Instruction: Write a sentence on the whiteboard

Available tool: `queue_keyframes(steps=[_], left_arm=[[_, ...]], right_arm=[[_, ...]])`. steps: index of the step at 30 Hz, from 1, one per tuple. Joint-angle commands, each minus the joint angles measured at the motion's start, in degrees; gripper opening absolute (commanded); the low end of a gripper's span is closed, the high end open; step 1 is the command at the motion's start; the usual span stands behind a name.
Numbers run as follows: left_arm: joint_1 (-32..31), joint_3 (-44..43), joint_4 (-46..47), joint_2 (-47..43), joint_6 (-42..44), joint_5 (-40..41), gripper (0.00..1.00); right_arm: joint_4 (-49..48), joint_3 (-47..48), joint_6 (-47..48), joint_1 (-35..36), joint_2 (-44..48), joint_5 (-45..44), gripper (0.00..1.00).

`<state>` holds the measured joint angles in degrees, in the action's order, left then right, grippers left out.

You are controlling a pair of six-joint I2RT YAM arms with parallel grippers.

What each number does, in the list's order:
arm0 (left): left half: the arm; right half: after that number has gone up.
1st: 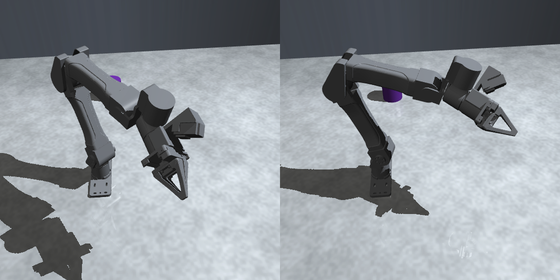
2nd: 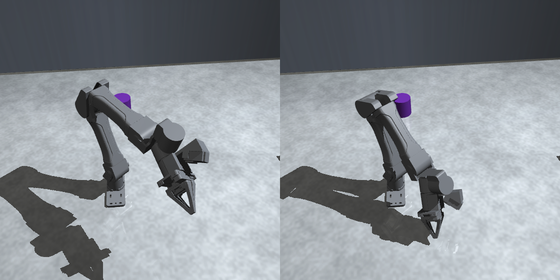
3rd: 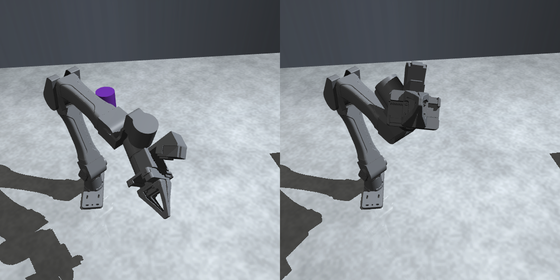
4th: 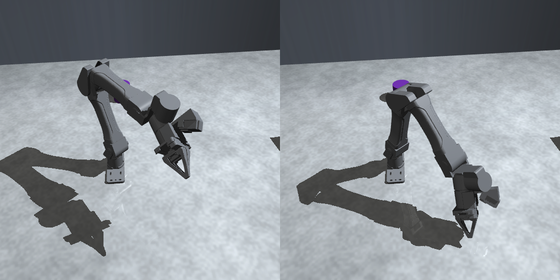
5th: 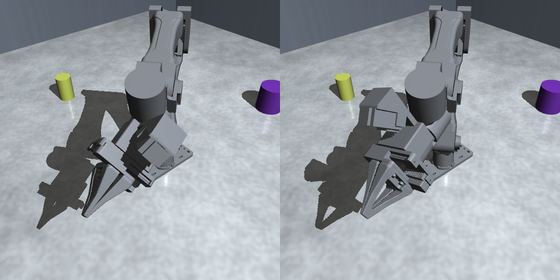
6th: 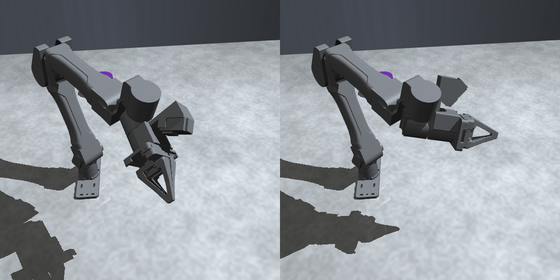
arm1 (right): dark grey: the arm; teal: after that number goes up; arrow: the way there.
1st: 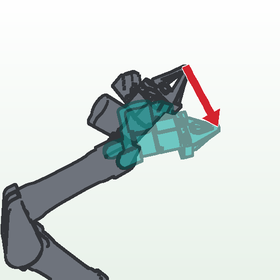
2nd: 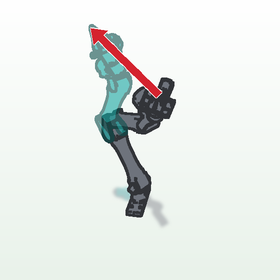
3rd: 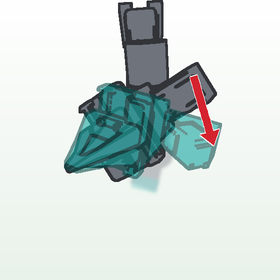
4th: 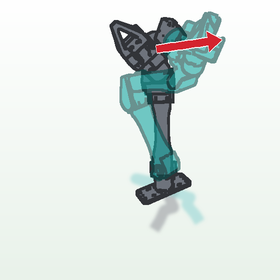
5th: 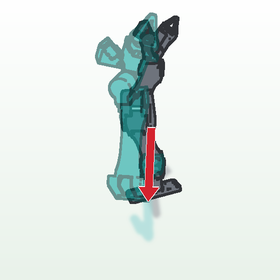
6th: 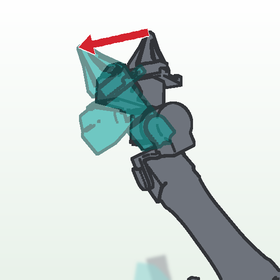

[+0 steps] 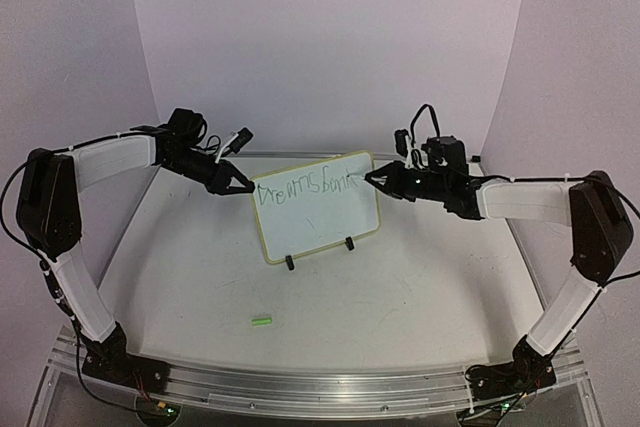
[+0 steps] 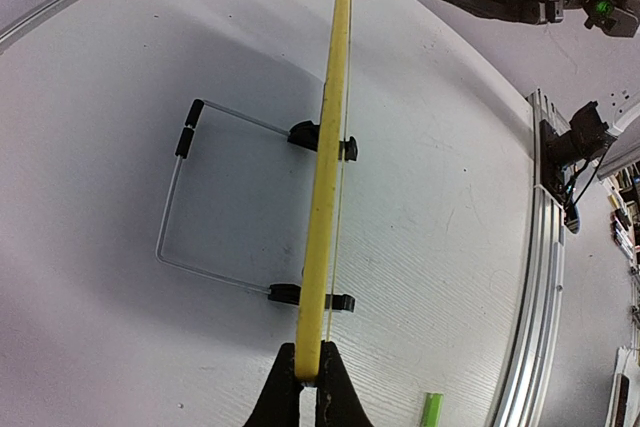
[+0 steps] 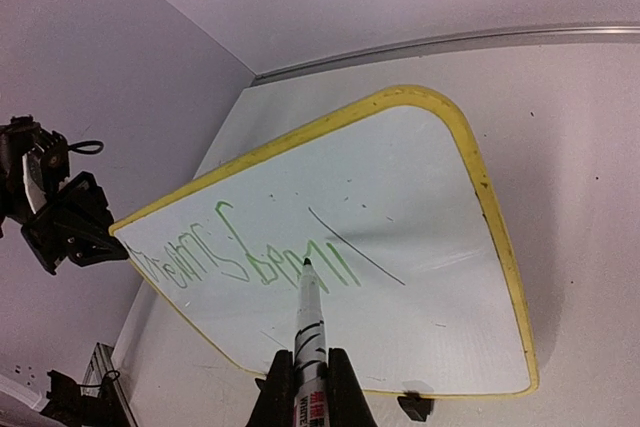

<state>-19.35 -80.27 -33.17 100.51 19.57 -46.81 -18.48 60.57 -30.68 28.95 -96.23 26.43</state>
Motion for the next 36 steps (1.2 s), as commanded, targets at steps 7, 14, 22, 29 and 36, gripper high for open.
queue_keyframes(steps=[7,14,22,29,36], left_arm=[[-0.9,-0.3,-3.8,-0.4,1.9,3.1,0.0],[-0.9,-0.3,-3.8,-0.3,1.9,3.1,0.0],[-0.8,-0.3,-3.8,-0.4,1.9,3.1,0.0],[-0.9,-0.3,-3.8,-0.5,1.9,3.1,0.0],[-0.9,-0.3,-3.8,-0.5,1.9,3.0,0.0]], right_arm=[[-2.4,5.3,0.0,0.0,-2.8,-0.4,0.0],[-2.4,5.9,-0.9,0.0,-4.8,-1.9,0.0],[-3.9,3.4,-0.8,0.0,-1.8,-2.6,0.0],[-4.0,0.0,-0.2,0.0,1.4,-3.1,0.0],[-3.9,-0.4,-0.8,0.0,-0.3,-3.8,0.0]])
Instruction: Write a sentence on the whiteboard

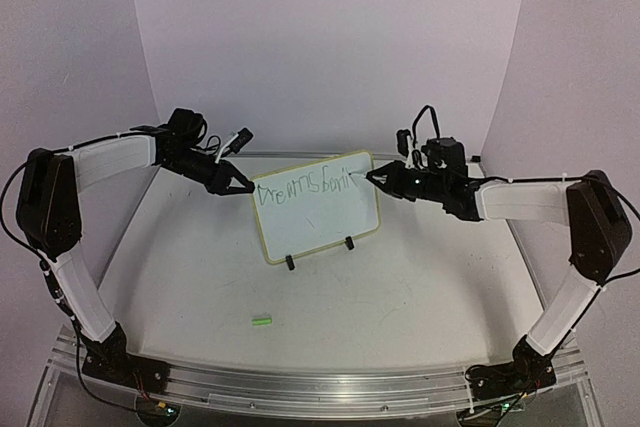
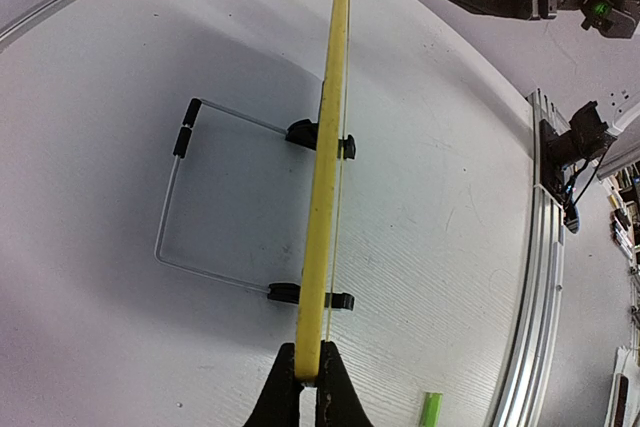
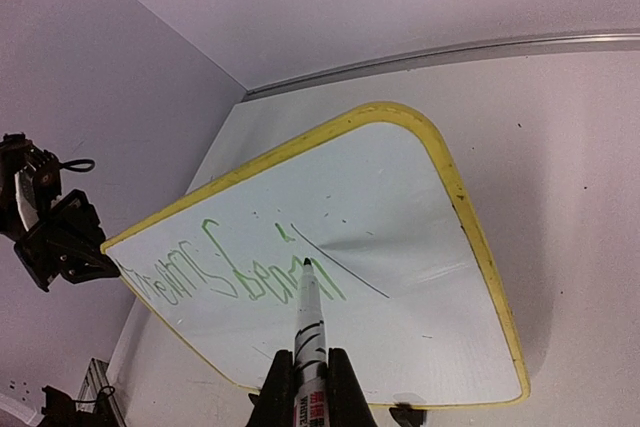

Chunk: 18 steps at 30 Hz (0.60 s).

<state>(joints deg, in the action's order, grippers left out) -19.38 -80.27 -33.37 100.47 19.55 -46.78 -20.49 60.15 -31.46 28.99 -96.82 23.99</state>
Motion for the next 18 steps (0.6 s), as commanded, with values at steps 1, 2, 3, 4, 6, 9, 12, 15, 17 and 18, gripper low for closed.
queue_keyframes(steps=[1,2,3,4,6,9,12,15,17,18], left_arm=[[-0.8,-0.3,-3.6,-0.4,1.9,3.0,0.0],[-0.8,-0.3,-3.6,-0.4,1.9,3.0,0.0],[-0.8,-0.3,-3.6,-0.4,1.9,3.0,0.0],[-0.8,-0.3,-3.5,-0.4,1.9,3.1,0.0],[-0.8,-0.3,-3.5,-0.4,1.9,3.1,0.0],[-0.8,-0.3,-3.6,-0.4,1.9,3.1,0.0],[-0.8,-0.3,-3.6,-0.5,2.0,3.1,0.0],[-0.8,-0.3,-3.6,-0.5,2.0,3.2,0.0],[-0.8,-0.3,-3.6,-0.6,2.0,3.2,0.0],[-0.8,-0.3,-3.6,-0.6,2.0,3.2,0.0]], right_arm=[[-1.9,0.3,-0.1,0.0,0.0,-1.5,0.0],[-1.8,0.5,-0.1,0.0,-0.3,-1.7,0.0],[-1.8,0.8,-0.2,0.0,-0.6,-1.9,0.0],[-1.7,1.1,-0.2,-0.1,-1.0,-2.0,0.0],[-1.7,1.8,-0.3,0.0,-1.7,-1.7,0.0],[-1.6,2.6,-0.3,-0.1,-2.6,-1.5,0.0],[-1.5,2.4,-0.3,0.0,-2.7,-1.7,0.0],[-1.4,1.3,-0.4,0.0,-2.1,-2.5,0.0],[-1.4,0.4,-0.6,0.0,-1.8,-2.7,0.0],[-1.4,-0.1,-0.7,0.0,-1.8,-2.7,0.0]])
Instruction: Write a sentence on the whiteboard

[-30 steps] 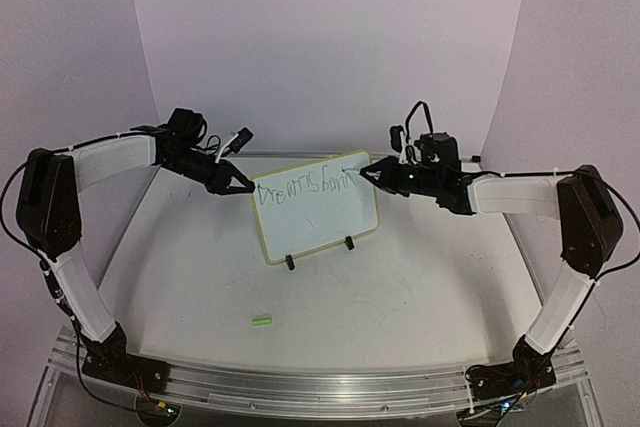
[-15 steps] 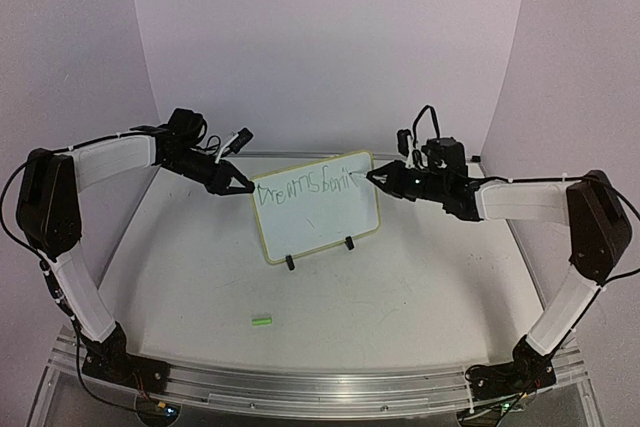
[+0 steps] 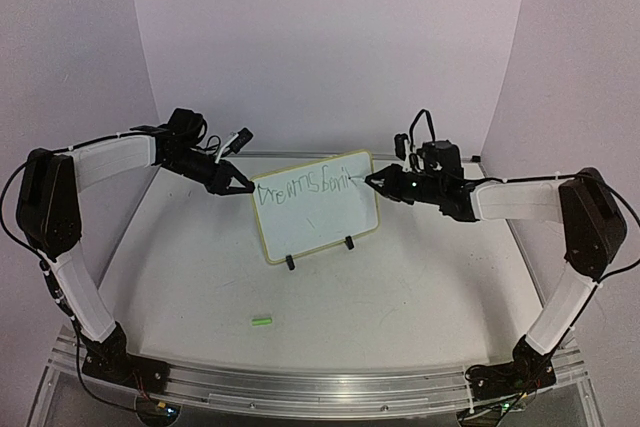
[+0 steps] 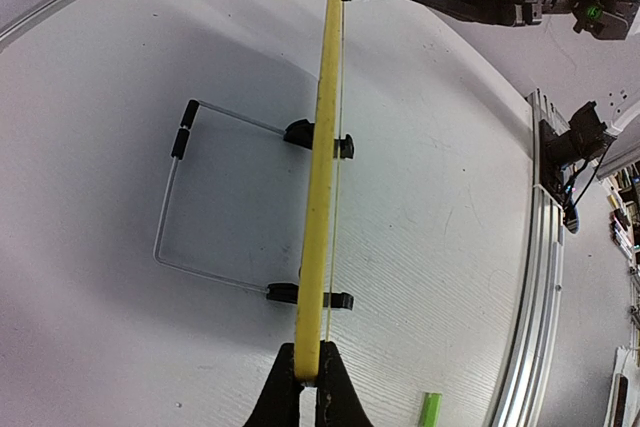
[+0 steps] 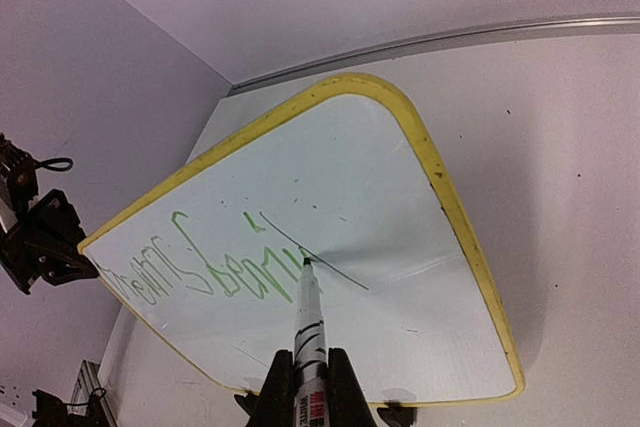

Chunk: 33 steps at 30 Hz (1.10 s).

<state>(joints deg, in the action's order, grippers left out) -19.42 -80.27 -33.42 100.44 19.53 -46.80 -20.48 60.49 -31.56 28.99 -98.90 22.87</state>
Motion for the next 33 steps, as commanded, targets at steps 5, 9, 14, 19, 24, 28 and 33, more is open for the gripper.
queue_keyframes(steps=[5,9,14,19,24,28,33], left_arm=[[-0.8,-0.3,-3.6,-0.7,2.0,3.2,0.0],[-0.8,-0.3,-3.6,-0.8,2.0,3.2,0.0],[-0.8,-0.2,-3.6,-0.9,2.0,3.3,0.0],[-0.8,-0.2,-3.6,-0.9,2.0,3.2,0.0],[-0.8,-0.2,-3.6,-0.8,2.0,3.3,0.0],[-0.8,-0.3,-3.6,-0.7,2.1,3.3,0.0],[-0.8,-0.3,-3.6,-0.8,2.1,3.3,0.0]], right_arm=[[-1.4,-1.3,-1.0,0.0,0.0,-1.2,0.0],[-1.4,-1.2,-1.0,0.0,-0.2,-1.2,0.0],[-1.4,-0.6,-1.2,0.0,0.0,-1.1,0.0],[-2.8,0.2,-2.4,0.0,1.0,-1.1,0.0],[-4.3,1.2,-3.3,0.0,2.0,-2.0,0.0],[-4.6,1.7,-3.3,-0.1,2.0,-2.8,0.0],[-4.8,1.6,-3.1,0.0,1.6,-4.0,0.0]])
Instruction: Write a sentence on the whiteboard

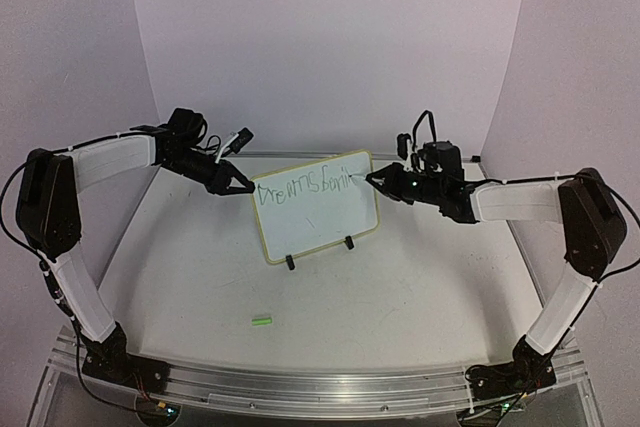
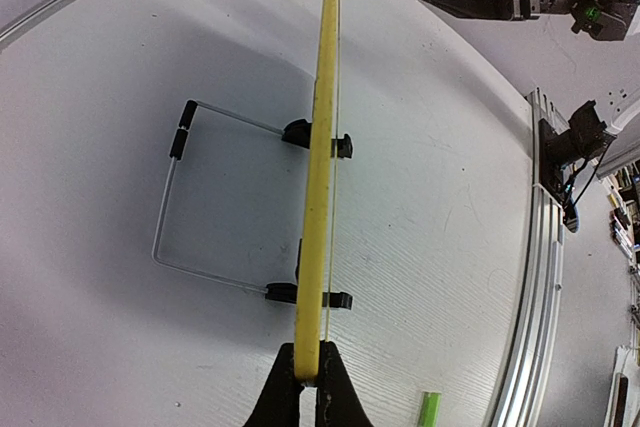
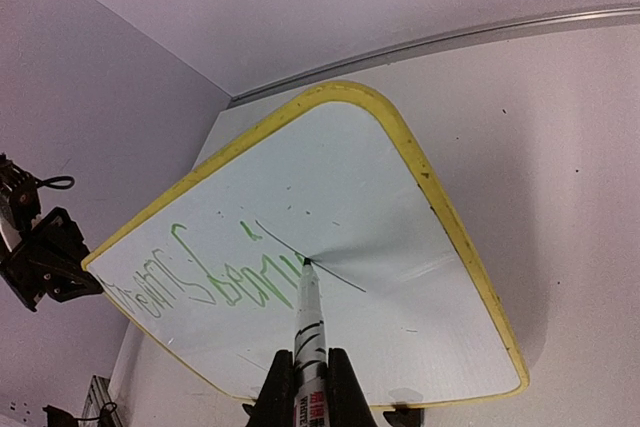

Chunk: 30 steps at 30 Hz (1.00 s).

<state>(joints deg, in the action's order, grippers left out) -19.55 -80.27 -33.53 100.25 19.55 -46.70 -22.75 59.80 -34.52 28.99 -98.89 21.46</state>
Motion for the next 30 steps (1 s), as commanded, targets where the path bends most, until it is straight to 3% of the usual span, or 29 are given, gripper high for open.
queue_keyframes(steps=[1,30], left_arm=[[-0.7,-0.3,-3.5,-0.6,2.0,3.2,0.0],[-0.7,-0.2,-3.4,-0.7,2.0,3.3,0.0]], right_arm=[[-2.5,2.2,-0.2,0.0,1.6,-2.9,0.0],[-2.3,-2.8,-0.8,0.0,3.0,-2.7,0.0]])
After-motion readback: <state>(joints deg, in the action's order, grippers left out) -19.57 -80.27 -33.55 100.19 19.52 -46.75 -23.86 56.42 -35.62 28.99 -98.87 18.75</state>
